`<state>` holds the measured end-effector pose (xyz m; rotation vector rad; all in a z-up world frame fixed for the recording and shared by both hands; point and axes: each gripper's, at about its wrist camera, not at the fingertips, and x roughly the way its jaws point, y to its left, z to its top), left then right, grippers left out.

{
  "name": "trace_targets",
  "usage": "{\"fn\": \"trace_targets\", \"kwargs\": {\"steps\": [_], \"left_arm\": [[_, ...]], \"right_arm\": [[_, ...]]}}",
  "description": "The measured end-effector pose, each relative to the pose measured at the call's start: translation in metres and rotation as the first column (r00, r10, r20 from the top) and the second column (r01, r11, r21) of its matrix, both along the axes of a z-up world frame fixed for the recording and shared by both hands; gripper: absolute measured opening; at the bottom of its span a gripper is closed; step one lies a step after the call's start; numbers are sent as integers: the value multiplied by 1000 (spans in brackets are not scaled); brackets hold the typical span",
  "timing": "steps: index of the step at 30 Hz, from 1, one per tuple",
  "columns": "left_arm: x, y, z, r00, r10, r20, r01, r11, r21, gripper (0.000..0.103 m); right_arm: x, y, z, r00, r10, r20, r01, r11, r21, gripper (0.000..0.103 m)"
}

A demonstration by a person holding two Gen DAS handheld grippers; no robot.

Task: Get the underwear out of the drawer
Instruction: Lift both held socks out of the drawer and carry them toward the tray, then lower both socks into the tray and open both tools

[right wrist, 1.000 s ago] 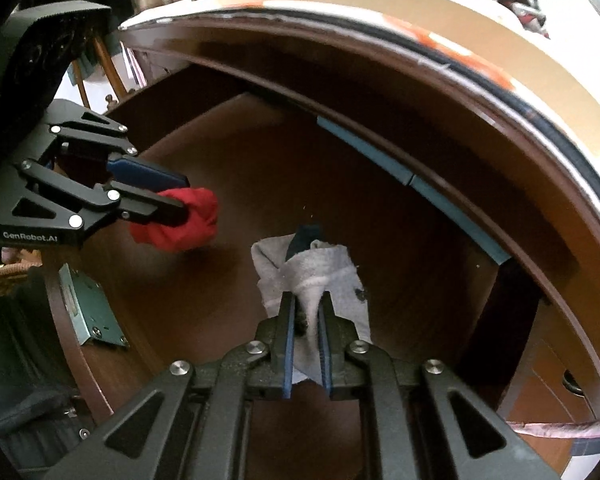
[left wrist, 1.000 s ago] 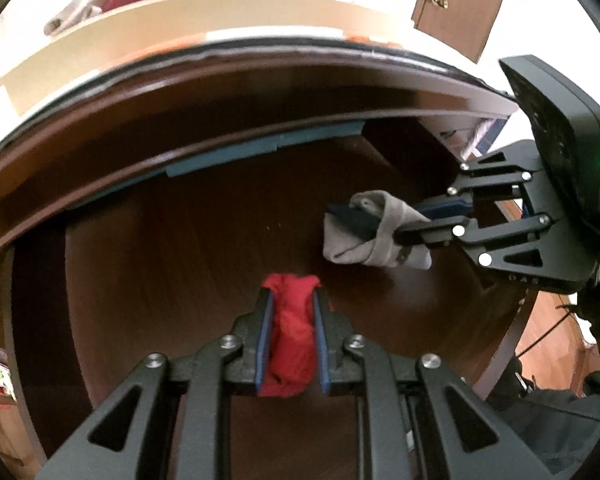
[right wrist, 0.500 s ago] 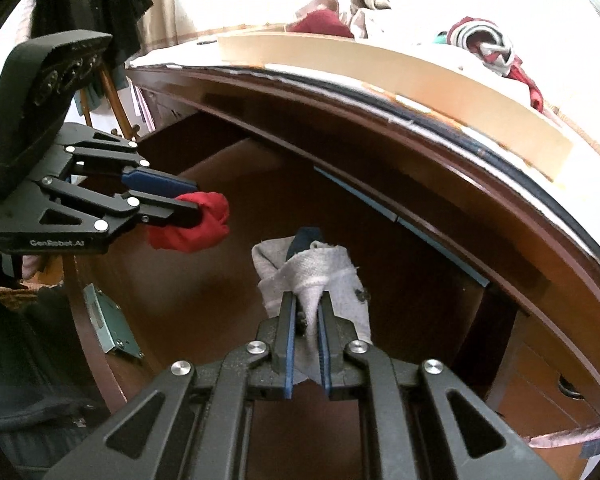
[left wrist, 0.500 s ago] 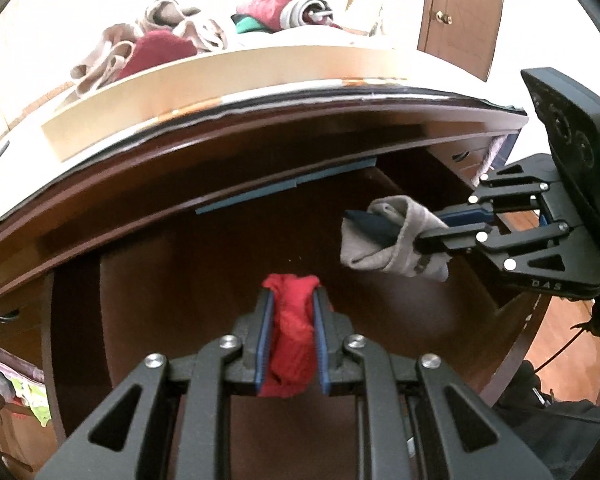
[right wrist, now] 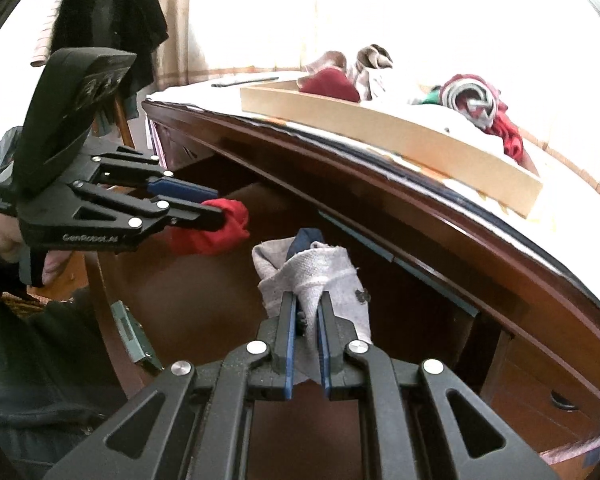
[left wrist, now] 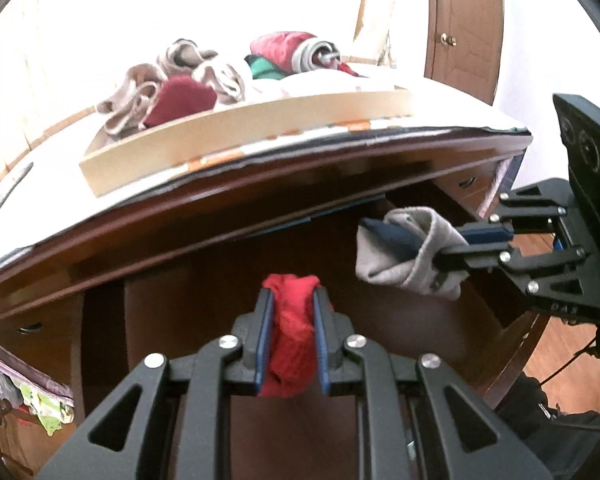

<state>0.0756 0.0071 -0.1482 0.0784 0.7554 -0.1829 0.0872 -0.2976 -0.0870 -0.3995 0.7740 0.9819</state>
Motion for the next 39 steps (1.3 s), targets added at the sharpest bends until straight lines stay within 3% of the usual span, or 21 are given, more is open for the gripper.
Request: {"fn": "trace_targets", "kwargs": {"steps": [8, 20, 39], "left_arm": [[-2, 1, 26, 997, 16, 77, -18, 1000, 14, 17], [2, 14, 78, 980, 26, 195, -36, 998, 48, 17], [57, 31, 127, 963, 37, 268, -72, 990, 118, 17]], "right_arm": [[-10, -14, 29, 999, -13, 32, 10, 996, 93, 11], [11, -12, 84, 996, -53, 78, 38, 982, 186, 11], [77, 22, 124, 986, -115, 120, 90, 976, 199, 11]]}}
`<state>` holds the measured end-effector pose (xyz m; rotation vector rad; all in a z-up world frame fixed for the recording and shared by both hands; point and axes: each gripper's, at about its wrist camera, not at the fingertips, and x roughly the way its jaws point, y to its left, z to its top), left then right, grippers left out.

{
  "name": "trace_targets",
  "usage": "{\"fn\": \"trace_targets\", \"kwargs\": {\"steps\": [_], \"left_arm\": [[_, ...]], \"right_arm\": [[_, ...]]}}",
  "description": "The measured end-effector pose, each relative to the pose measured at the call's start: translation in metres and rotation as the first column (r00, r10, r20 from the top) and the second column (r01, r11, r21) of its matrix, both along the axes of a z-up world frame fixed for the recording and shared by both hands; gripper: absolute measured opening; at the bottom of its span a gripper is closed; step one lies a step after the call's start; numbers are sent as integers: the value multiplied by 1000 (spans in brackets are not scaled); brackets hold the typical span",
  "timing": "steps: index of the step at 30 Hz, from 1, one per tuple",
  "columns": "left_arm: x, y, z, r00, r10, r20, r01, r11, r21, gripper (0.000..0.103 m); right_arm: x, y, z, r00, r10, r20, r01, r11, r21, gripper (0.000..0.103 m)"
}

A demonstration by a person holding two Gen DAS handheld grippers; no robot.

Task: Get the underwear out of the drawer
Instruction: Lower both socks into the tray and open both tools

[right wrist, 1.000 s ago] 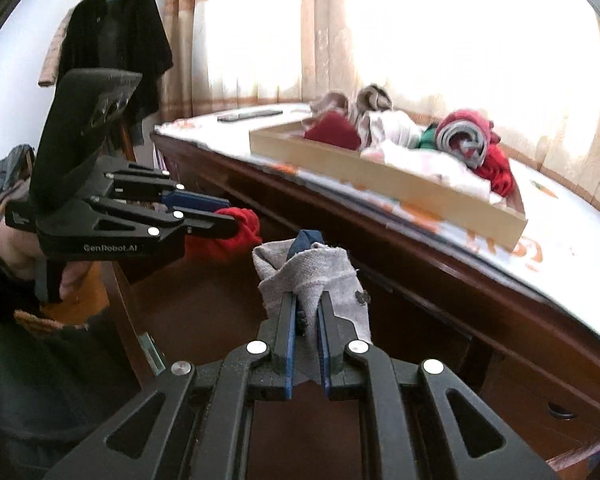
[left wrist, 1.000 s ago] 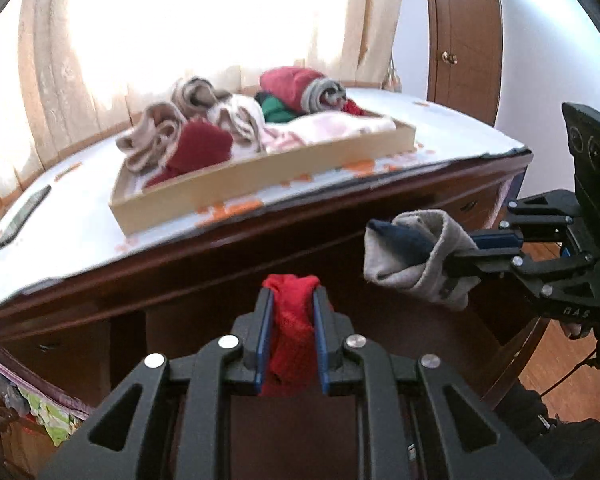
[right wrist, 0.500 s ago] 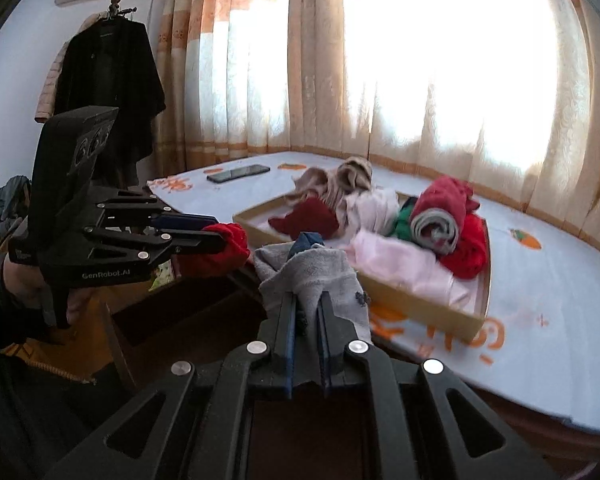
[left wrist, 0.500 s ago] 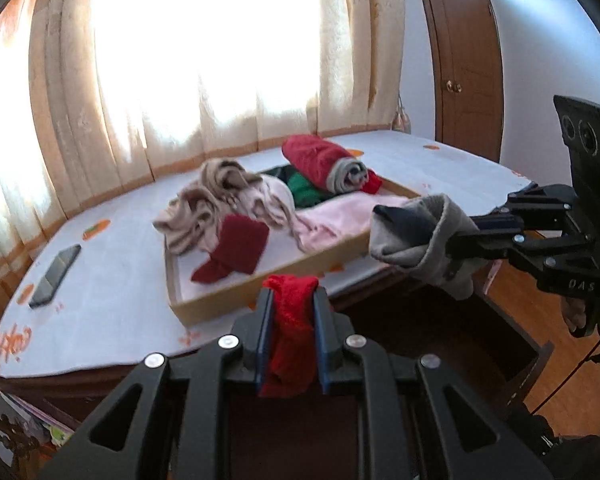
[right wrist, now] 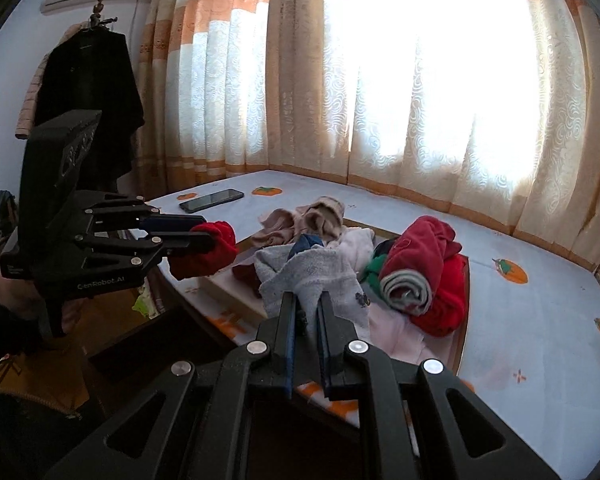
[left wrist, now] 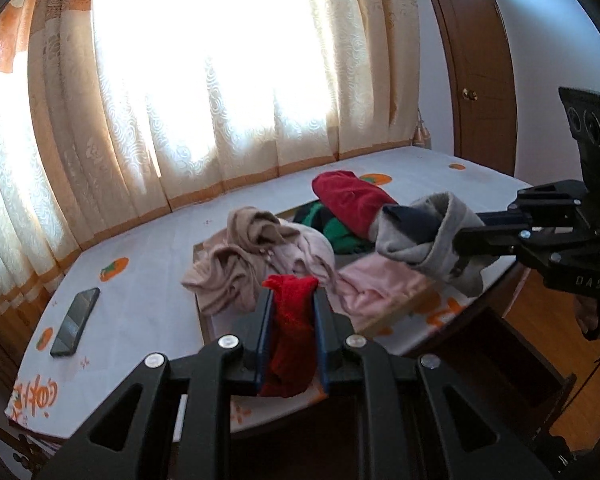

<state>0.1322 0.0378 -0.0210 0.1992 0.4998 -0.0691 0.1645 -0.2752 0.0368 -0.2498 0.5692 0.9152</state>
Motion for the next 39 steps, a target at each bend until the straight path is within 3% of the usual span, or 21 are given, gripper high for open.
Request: {"fn": "trace_targets", "kwargs": {"steps": [11, 20, 26, 32, 34, 37, 39], "left_arm": [[45, 1, 2, 999, 21, -35, -19, 999, 38, 17], [85, 12, -18, 991, 42, -128, -42, 999, 2, 17], [99, 19, -26, 987, 53, -154, -58, 998, -25, 41], [97, 15, -27, 986, 58, -156, -59, 998, -4, 50], [95, 15, -25, 986, 63, -156, -65, 998, -7, 55], [88, 13, -19, 989, 64, -136, -64, 998, -2, 61], [80, 13, -11, 992, 66, -111, -67, 998, -3, 67]], "right_arm": [[37, 19, 3, 999, -41, -18, 41, 999, -10, 11], [69, 40, -15, 995, -76, -71, 72, 996, -51, 11], [87, 45, -40, 987, -106, -124, 93, 990, -108, 11], [91, 44, -48, 982, -115, -152, 98, 988, -118, 11], [91, 44, -47, 980, -120, -156, 102, 988, -119, 15], [86, 43, -41, 983, -124, -139, 109, 988, -110, 31], [80, 39, -33, 985, -131, -111, 120, 988, -96, 62]]}}
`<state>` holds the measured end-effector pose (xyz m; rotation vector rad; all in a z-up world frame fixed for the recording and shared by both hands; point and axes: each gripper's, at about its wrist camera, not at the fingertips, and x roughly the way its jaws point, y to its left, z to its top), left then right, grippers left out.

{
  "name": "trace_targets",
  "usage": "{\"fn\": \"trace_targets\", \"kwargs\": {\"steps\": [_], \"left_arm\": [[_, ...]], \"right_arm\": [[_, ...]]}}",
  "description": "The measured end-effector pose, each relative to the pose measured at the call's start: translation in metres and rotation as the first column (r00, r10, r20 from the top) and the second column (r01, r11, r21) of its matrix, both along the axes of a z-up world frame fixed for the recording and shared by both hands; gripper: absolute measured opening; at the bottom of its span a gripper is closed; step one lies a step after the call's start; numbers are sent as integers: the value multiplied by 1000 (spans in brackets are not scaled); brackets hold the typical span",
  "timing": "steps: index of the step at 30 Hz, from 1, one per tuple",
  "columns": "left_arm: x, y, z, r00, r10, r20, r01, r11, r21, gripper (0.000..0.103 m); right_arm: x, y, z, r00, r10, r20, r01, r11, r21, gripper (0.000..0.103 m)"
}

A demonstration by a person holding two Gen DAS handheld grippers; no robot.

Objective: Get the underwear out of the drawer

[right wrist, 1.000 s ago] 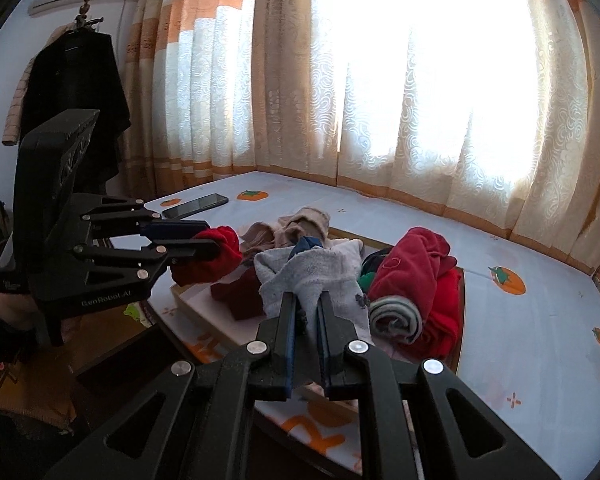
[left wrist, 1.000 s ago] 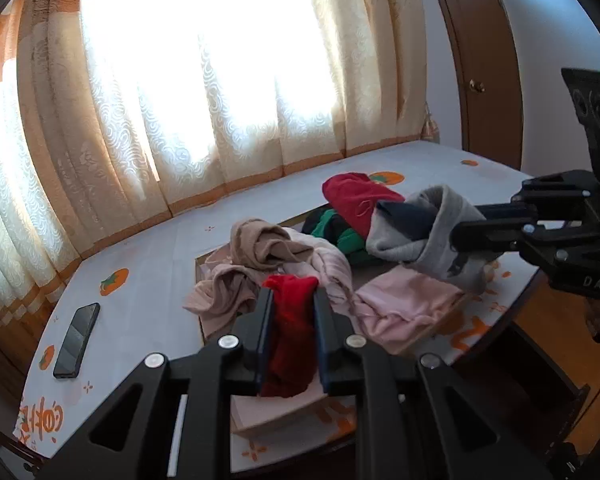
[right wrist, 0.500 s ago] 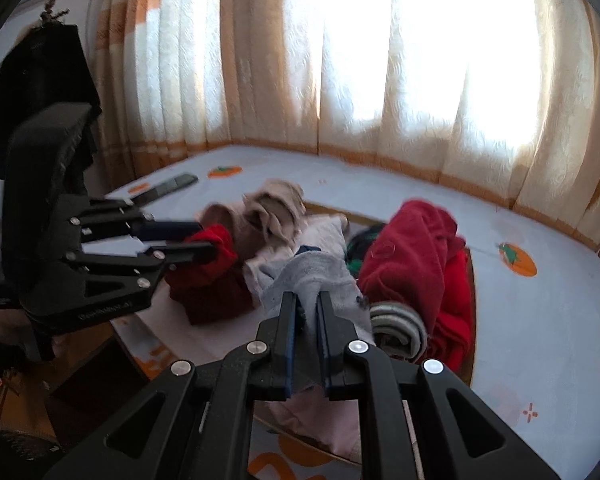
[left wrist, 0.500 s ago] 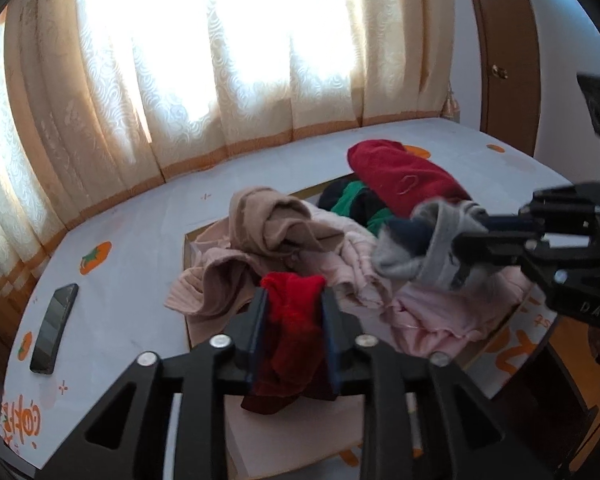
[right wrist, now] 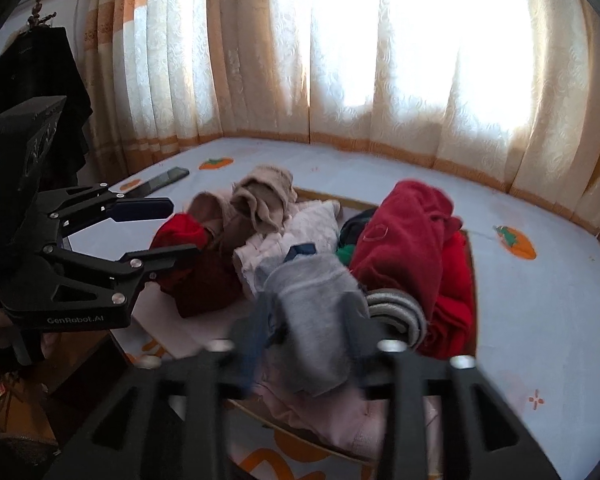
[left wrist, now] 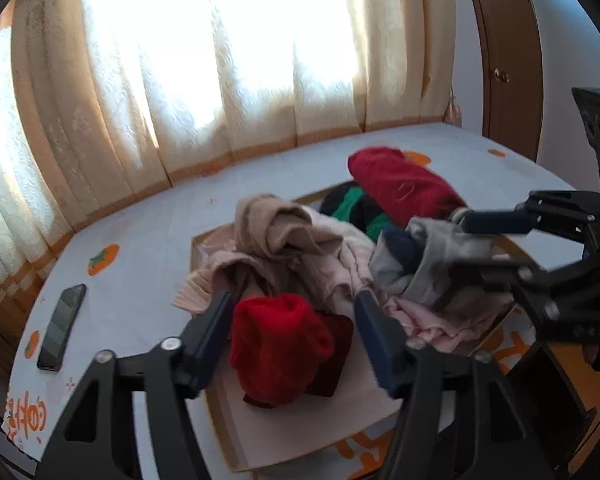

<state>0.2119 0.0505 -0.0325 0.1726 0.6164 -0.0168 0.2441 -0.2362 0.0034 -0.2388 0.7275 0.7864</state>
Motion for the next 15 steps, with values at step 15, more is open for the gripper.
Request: {"fn": "trace_targets", "kwargs": {"steps": [15], "left_arm": [[-63, -3, 39, 992, -12, 124, 19, 998, -54, 84]], "right_arm": [[-49, -46, 43, 995, -65, 81, 54, 989, 135, 73]]}}
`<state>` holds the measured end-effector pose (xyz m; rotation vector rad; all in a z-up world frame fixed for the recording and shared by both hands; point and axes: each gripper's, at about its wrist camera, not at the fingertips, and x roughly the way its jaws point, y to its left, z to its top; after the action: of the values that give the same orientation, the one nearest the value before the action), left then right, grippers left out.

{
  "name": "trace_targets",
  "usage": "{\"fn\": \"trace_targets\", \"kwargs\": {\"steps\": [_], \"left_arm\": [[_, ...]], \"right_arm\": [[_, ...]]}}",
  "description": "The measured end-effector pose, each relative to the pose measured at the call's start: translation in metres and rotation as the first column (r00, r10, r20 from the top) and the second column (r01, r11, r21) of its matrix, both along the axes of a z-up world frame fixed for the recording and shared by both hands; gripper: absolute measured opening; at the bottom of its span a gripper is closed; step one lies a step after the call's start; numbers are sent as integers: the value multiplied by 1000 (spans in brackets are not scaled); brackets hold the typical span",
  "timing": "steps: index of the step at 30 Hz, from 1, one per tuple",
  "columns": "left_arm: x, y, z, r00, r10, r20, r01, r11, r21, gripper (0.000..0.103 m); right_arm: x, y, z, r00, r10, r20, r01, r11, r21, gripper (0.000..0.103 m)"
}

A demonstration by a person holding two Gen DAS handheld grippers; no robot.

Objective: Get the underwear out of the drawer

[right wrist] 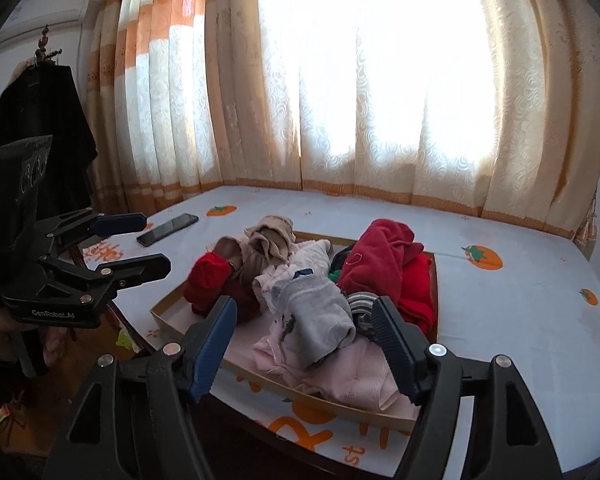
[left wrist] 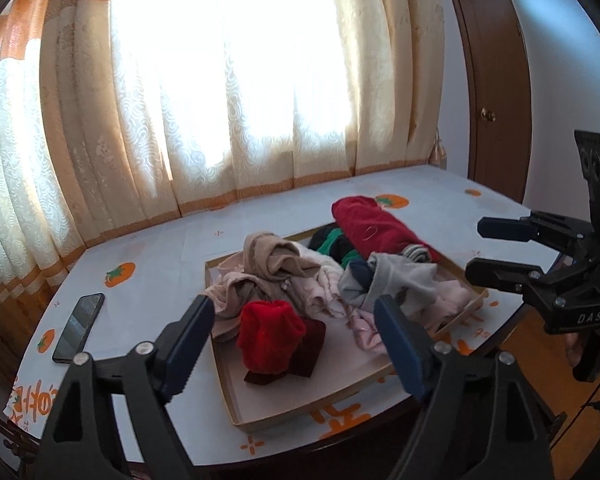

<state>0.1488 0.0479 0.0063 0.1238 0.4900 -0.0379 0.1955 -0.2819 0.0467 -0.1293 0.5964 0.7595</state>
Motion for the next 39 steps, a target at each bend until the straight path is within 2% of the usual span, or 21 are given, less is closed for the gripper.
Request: {"fn": "trace_targets", "kwargs": {"steps": [19, 39], "left_arm": [[-25, -3, 4, 999, 20, 35, -19, 1000, -23, 90], [-28, -5, 7, 1000, 24, 14, -23, 999, -49, 94]], "right_arm": [[-20, -5, 16, 999, 0, 34, -2, 999, 52, 75], [-22, -7, 21, 998, -8, 56, 4, 998, 59, 79]]}}
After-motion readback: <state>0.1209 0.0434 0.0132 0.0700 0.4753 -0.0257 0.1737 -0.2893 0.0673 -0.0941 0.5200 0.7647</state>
